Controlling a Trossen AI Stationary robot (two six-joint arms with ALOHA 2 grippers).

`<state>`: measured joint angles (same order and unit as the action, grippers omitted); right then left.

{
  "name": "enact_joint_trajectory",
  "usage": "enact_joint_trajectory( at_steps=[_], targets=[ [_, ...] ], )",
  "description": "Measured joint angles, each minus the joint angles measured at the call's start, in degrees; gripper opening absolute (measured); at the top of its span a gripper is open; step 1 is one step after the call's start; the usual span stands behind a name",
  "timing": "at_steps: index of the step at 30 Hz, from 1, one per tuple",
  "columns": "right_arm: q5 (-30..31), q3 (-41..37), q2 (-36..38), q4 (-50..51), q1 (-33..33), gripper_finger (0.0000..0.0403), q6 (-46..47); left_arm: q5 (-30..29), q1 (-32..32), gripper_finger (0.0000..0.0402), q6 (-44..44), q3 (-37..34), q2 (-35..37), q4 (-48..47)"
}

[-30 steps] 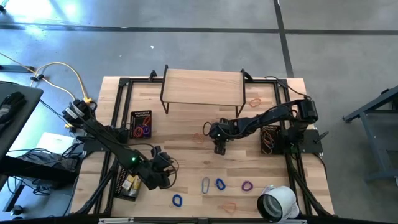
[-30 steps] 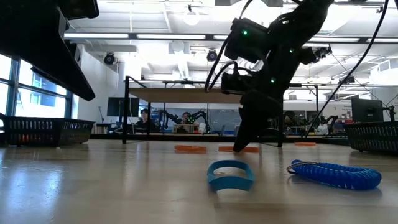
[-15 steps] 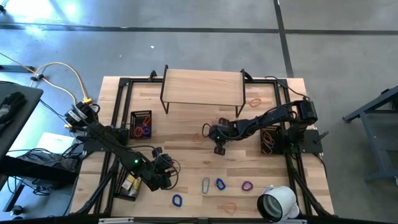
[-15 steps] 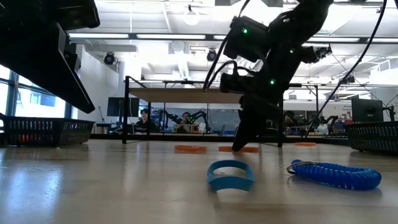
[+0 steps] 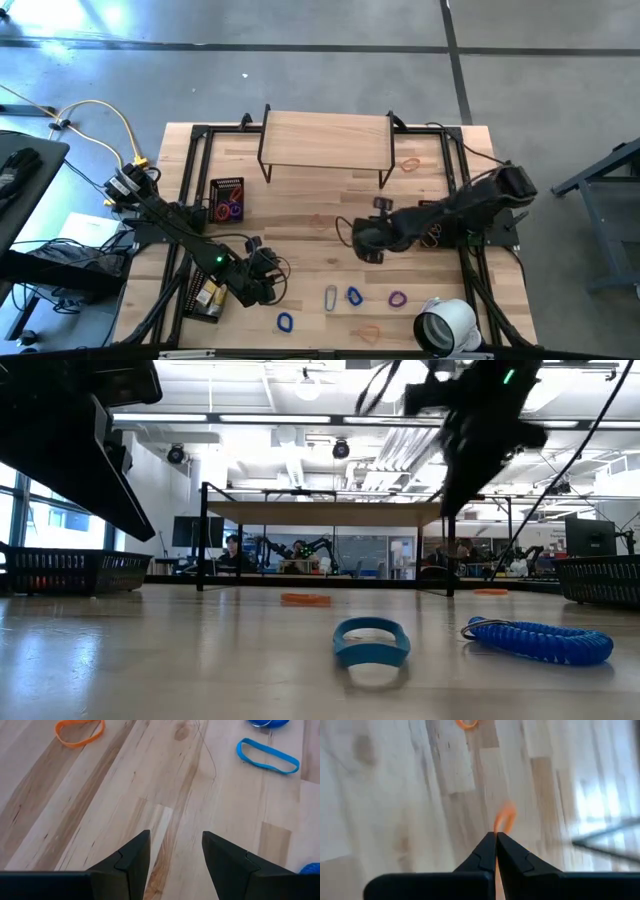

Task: Pick & Place Office Desk Supplies
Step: Put the orange rubber band into the top right black bin

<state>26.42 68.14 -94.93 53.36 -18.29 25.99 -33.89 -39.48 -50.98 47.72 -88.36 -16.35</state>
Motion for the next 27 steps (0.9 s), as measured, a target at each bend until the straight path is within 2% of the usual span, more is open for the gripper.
enact_joint_trajectory(
  at_steps=[2,5,8,12,19,23,27],
  targets=[
    [1.7,0.7,1.2,7.0,-2.7,0.0003,7.4,0.0,0.0,0.0174,0.0,0.0,0.0,0.2],
    [0.8,0.8,2.7,17.6,-5.8,0.0003,19.9,0.0,0.0,0.0174,0.0,0.0,0.0,0.2],
    [-3.4,0.9,4.4,28.4,-8.1,0.0003,32.2,0.0,0.0,0.0174,0.0,0.0,0.0,0.2],
    [-8.6,0.8,5.6,34.7,-10.7,0.0003,41.3,0.0,0.0,0.0174,0.0,0.0,0.0,0.2],
    [-6.2,-3.8,12.4,33.6,-12.5,0.0003,42.2,0.0,-0.6,0.0174,0.2,0.0,0.0,0.3],
    [-7.3,-12.8,20.6,30.7,-12.4,0.0003,48.2,0.0,-1.2,0.0174,1.0,0.0,0.0,0.2],
    [-9.0,-23.3,28.8,20.2,-12.1,0.0003,51.8,0.0,-1.4,0.0174,3.5,0.0,0.0,0.2]
  ],
)
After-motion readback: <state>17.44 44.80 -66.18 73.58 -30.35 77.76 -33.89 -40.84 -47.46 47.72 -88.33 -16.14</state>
